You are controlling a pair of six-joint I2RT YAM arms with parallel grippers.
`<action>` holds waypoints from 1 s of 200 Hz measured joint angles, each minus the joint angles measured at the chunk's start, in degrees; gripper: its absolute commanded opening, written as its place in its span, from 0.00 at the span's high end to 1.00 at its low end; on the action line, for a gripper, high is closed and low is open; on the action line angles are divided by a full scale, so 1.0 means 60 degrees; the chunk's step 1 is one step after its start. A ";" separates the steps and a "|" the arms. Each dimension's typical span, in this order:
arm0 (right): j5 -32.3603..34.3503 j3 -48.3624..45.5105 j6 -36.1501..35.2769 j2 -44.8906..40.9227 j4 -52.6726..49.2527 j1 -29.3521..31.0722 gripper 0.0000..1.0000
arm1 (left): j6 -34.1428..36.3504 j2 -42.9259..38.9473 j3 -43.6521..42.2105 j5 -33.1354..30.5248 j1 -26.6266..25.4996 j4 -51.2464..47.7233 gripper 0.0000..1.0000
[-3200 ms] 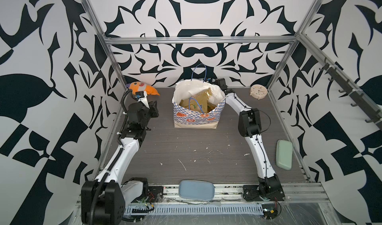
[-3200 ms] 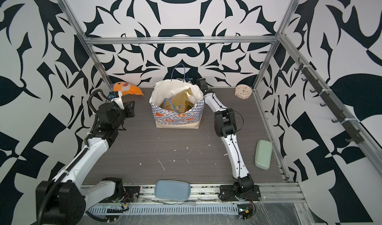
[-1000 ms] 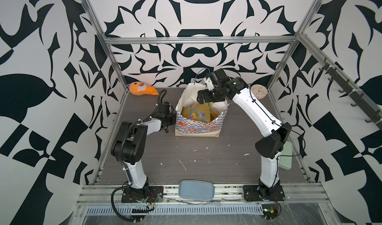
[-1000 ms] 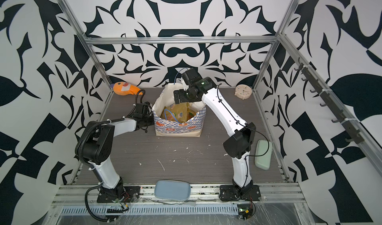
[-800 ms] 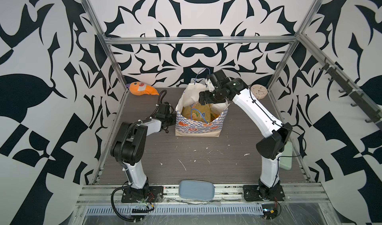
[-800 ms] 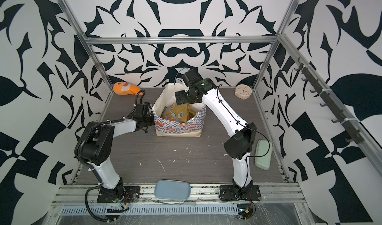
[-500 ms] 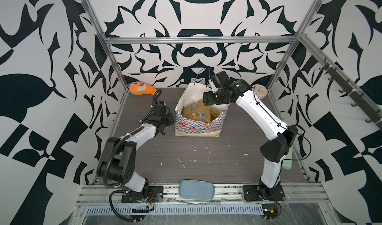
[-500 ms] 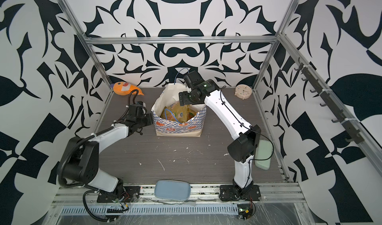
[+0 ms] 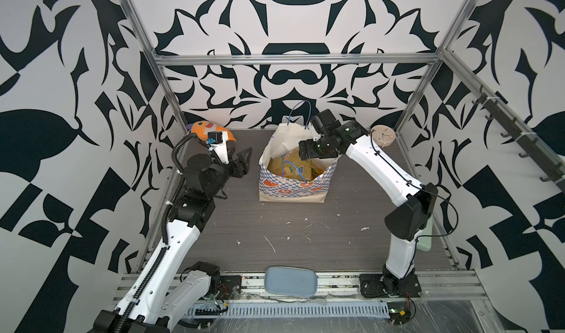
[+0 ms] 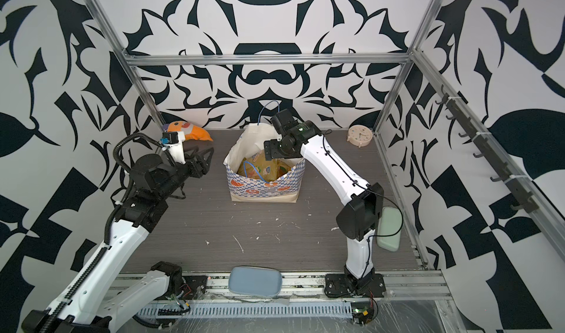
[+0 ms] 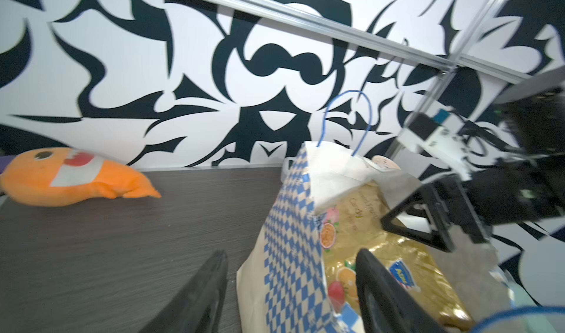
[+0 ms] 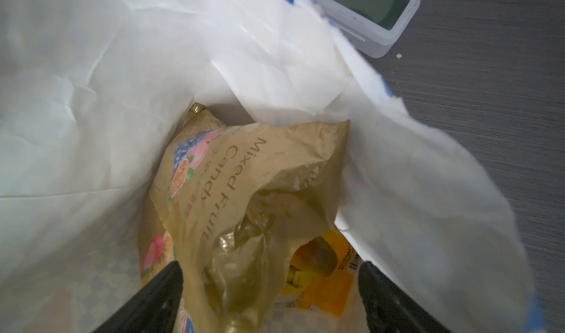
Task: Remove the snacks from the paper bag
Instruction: 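Grip the bag's near rim with the left gripper while the right gripper lowers inside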
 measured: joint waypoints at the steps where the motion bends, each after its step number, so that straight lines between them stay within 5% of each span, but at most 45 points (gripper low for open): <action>1: -0.0007 -0.0018 0.0000 0.0000 0.0015 -0.0004 0.13 | 0.0000 0.0004 0.0000 0.0044 0.0000 0.0004 0.30; 36: -0.0423 -0.0678 0.0204 0.0018 0.0579 0.0000 0.28 | 0.0106 0.0484 0.0000 0.1563 -0.0066 0.0044 0.28; 81: -0.0892 -0.0787 0.0390 0.0171 0.1173 0.0000 0.62 | 0.0120 0.0954 0.0036 0.2255 -0.0091 0.0430 0.28; 185: -0.1865 -0.0783 0.0350 0.0397 0.2339 -0.0004 0.88 | -0.0022 0.1479 0.0036 0.2368 -0.0106 0.1024 0.28; 200: -0.2022 -0.0761 0.0255 0.0397 0.2364 -0.0004 1.00 | -0.0022 0.1475 0.0036 0.2248 -0.0106 0.1064 0.28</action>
